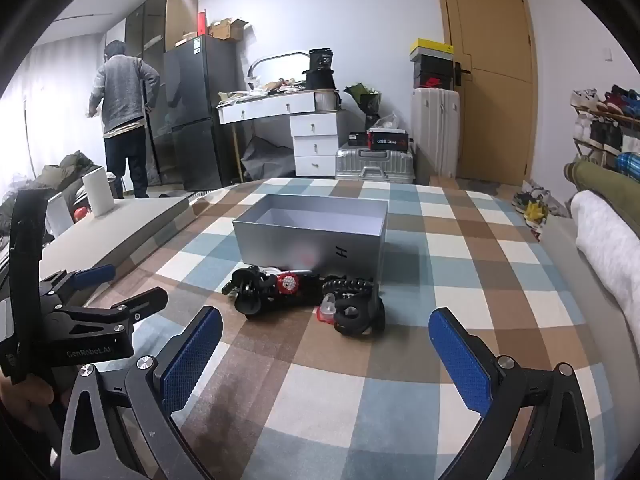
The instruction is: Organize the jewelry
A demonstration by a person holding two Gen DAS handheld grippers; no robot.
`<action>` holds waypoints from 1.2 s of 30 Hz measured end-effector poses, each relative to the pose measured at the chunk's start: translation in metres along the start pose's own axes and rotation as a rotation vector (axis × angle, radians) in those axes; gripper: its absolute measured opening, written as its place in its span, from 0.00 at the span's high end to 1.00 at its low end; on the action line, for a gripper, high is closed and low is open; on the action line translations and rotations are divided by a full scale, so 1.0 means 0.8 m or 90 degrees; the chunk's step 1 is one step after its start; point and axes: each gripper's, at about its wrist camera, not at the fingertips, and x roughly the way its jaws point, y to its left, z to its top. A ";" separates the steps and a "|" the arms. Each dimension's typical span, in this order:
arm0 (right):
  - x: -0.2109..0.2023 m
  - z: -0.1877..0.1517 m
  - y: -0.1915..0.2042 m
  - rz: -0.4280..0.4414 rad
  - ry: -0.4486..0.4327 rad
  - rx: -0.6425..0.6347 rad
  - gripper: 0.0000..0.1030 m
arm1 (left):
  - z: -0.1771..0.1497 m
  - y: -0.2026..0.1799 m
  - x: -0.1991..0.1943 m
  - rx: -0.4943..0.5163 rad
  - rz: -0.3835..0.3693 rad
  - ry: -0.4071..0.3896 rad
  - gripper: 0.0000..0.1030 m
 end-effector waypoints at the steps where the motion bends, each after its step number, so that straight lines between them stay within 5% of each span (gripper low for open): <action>1: 0.000 0.000 0.000 -0.001 0.001 0.000 0.00 | 0.000 0.000 0.000 0.000 0.001 0.000 0.01; 36: -0.002 0.003 0.000 -0.005 0.002 -0.002 0.00 | 0.002 -0.001 -0.001 -0.001 -0.003 0.002 0.01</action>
